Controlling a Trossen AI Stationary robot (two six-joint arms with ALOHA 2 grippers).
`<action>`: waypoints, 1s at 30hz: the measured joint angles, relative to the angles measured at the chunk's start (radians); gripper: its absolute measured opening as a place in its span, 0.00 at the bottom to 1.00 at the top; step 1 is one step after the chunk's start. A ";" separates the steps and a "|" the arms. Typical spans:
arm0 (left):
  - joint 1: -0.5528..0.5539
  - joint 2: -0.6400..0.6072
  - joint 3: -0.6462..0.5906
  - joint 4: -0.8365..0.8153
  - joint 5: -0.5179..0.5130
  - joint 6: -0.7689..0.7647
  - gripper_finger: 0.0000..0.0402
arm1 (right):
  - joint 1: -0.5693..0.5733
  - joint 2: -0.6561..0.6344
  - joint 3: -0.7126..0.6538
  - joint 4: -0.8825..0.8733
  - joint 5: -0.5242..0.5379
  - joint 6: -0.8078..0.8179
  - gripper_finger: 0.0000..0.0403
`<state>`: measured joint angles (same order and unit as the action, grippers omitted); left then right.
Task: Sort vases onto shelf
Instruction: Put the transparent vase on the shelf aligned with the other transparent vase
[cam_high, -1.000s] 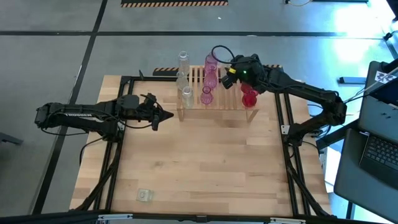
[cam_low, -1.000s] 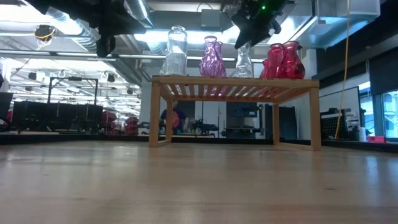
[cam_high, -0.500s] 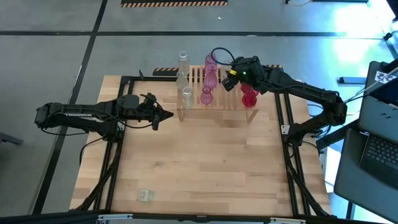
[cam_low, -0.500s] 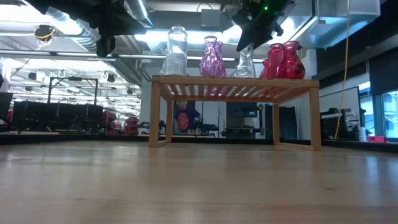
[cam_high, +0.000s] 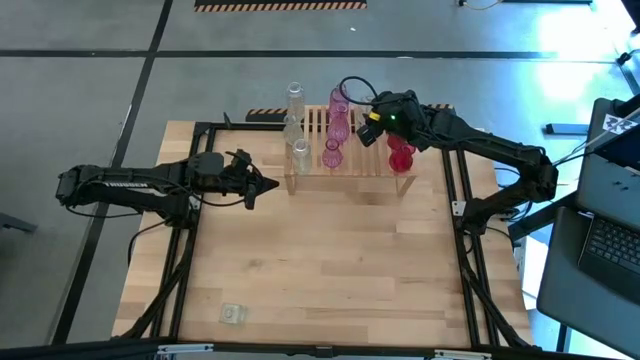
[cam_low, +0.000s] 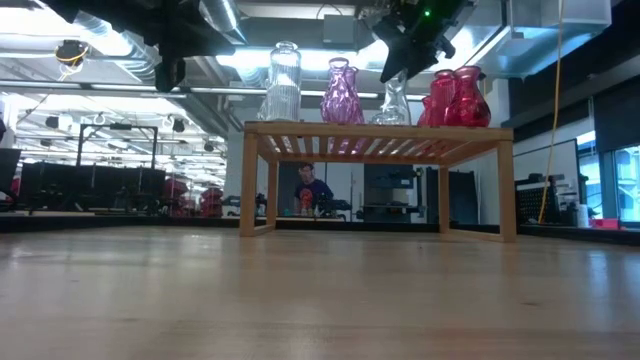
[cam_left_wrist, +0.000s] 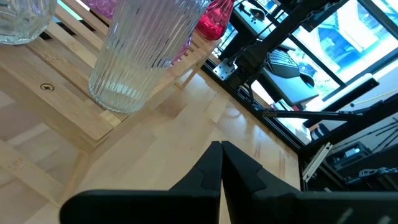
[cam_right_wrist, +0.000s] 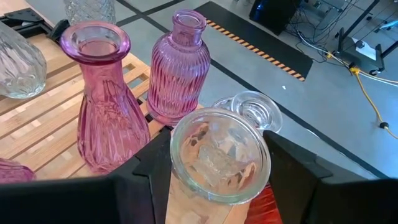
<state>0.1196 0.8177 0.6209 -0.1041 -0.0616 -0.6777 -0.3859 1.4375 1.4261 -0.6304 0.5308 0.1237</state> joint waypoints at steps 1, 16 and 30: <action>0.000 0.000 0.000 0.000 0.000 0.000 0.00 | 0.000 -0.001 0.000 0.000 0.000 -0.001 0.48; 0.000 0.000 0.000 0.000 -0.001 0.004 0.00 | 0.000 -0.009 0.121 -0.035 -0.013 -0.077 0.48; 0.000 0.000 0.000 0.000 -0.008 0.008 0.00 | 0.000 -0.003 0.075 -0.083 -0.074 -0.042 0.48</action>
<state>0.1192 0.8177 0.6209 -0.1043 -0.0696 -0.6697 -0.3859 1.4349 1.5015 -0.7135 0.4571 0.0821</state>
